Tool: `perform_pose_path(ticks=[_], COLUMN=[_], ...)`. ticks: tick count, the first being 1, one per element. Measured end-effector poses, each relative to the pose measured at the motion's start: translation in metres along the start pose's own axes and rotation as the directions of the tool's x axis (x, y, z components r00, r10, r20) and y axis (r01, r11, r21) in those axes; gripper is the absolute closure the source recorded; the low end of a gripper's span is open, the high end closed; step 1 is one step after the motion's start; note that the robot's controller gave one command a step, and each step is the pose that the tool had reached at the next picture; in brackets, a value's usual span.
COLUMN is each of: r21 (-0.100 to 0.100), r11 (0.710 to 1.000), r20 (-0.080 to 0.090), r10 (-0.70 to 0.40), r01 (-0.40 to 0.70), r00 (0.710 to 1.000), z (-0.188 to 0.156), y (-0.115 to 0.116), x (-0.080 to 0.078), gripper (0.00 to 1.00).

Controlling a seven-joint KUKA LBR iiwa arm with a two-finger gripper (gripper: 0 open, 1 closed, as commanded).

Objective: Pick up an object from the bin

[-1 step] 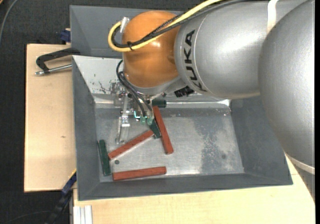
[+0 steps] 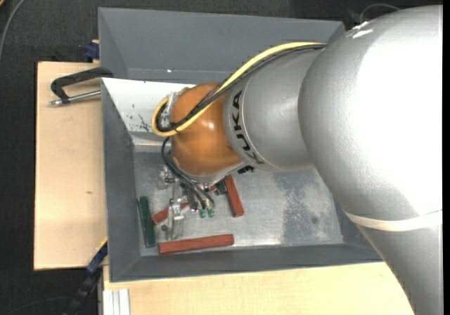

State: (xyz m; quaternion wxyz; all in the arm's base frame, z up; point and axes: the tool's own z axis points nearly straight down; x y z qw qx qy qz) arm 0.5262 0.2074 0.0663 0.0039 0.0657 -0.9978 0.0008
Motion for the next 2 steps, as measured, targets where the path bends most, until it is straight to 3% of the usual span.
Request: perform_pose_path(ticks=[1, 2], r21=[-0.003, 0.001], r11=[1.0, 0.956], r20=[0.008, 0.022], r10=[0.002, -0.293], r01=[-0.002, 0.293], r00=[1.0, 0.956], z=[-0.004, -0.169], y=[0.0, 0.006], x=[-0.003, -0.034], gripper=[1.0, 1.0])
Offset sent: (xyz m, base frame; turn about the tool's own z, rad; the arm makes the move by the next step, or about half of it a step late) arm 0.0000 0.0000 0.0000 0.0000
